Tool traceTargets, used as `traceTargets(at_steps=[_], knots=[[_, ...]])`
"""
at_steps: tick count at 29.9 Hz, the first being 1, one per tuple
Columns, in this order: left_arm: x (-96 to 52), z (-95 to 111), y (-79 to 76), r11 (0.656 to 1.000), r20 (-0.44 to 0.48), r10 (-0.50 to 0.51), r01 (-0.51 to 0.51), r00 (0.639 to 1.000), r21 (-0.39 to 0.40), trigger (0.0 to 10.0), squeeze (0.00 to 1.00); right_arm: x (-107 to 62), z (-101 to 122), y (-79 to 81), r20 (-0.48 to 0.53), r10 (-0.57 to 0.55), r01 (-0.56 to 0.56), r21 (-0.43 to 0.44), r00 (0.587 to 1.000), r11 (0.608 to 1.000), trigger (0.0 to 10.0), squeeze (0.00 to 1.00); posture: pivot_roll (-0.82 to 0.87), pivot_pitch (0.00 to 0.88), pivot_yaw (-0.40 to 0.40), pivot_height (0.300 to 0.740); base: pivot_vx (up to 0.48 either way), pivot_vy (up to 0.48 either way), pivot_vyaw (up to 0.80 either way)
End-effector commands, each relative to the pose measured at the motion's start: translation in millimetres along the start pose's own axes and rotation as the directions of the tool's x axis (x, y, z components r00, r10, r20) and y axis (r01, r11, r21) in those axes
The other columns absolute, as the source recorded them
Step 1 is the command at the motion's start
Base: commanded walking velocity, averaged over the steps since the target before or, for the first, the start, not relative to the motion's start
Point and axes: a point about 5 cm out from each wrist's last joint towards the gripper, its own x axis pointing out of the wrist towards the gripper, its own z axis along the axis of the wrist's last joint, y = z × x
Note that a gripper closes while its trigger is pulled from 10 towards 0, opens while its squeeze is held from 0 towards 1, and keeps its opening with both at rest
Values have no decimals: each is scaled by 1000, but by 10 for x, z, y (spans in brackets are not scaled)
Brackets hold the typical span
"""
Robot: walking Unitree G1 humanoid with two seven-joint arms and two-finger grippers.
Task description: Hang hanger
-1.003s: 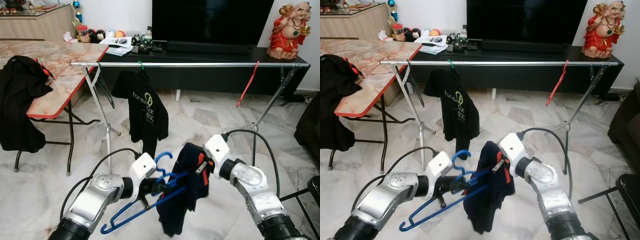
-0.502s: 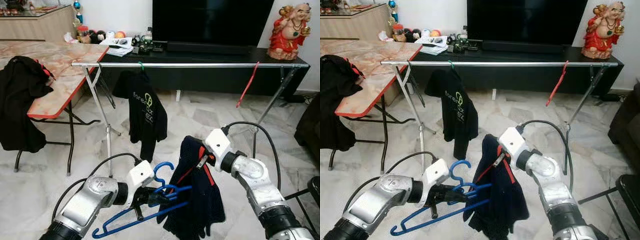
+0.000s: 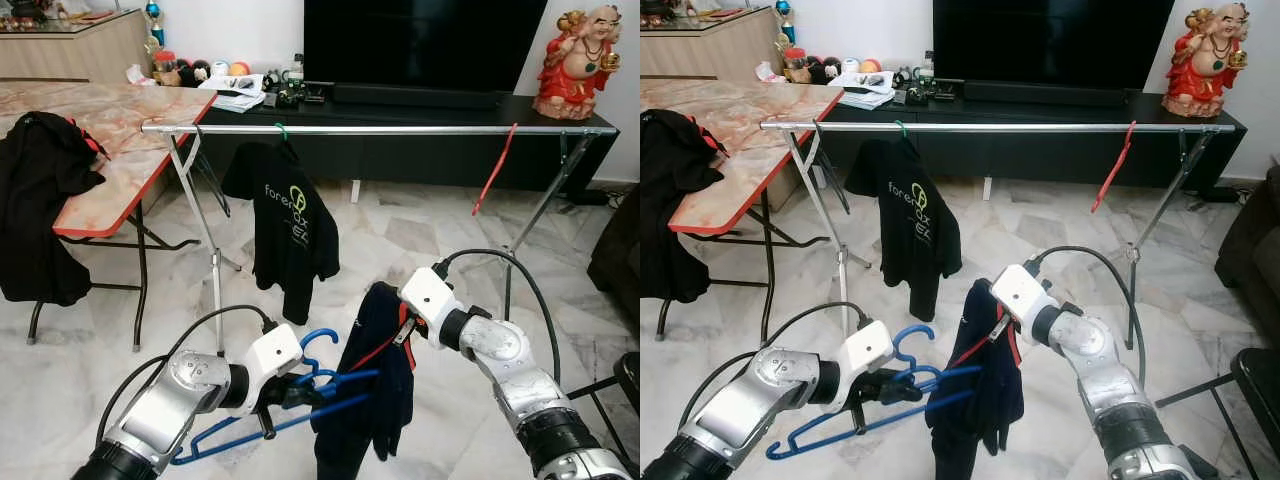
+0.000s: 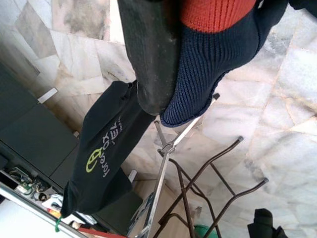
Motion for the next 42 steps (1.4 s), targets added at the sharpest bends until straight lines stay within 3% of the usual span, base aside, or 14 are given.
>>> traceTargets(at_steps=[1,6,10,14,17,21,24,27,30,33,42], knots=[[10,41,38,999,9,28,-28,1000,29,10000,0,8,29,-18,11,-1,1,-24,1000,1000,10000,0,69,0,-20,740,0,0,0],[13,80,33,1000,48,10,-10,999,11,10000,0,22,45,56,34,61,-60,-32,998,998,10000,0,69,0,-19,740,0,0,0],[17,111,-1,1000,83,-24,25,996,-9,10000,0,14,152,151,126,151,-151,-9,981,989,10000,0,69,0,-18,740,0,0,0],[46,143,-32,999,114,-42,45,993,-21,10000,0,-39,409,280,316,272,-301,47,909,953,10000,0,65,1,-16,740,0,0,0],[66,177,-21,998,145,-32,39,989,-44,10000,0,-109,564,352,412,341,-390,37,845,920,10000,0,65,1,-16,740,0,0,0],[85,196,-1,997,173,-11,24,985,-75,10000,0,-166,635,423,447,404,-458,13,798,889,10000,0,65,1,-16,740,0,0,0],[123,230,69,993,204,70,-47,976,-112,10000,0,-207,696,454,478,429,-496,17,766,868,10000,0,59,1,-17,740,0,0,0],[155,262,138,981,227,153,-119,962,-155,10000,0,-197,655,446,449,412,-470,20,793,882,10000,0,60,1,-17,740,0,0,0],[163,287,233,957,240,250,-202,938,-207,10000,0,-130,527,323,357,291,-328,45,887,944,10000,0,60,3,-18,740,0,0,0],[153,290,310,934,232,321,-266,918,-238,10000,0,-116,404,235,282,215,-242,65,935,968,10000,0,59,4,-18,740,0,0,0],[148,329,403,898,254,407,-332,878,-289,10000,0,-165,449,320,323,260,-296,69,910,953,10000,0,56,3,-17,740,0,0,0]])
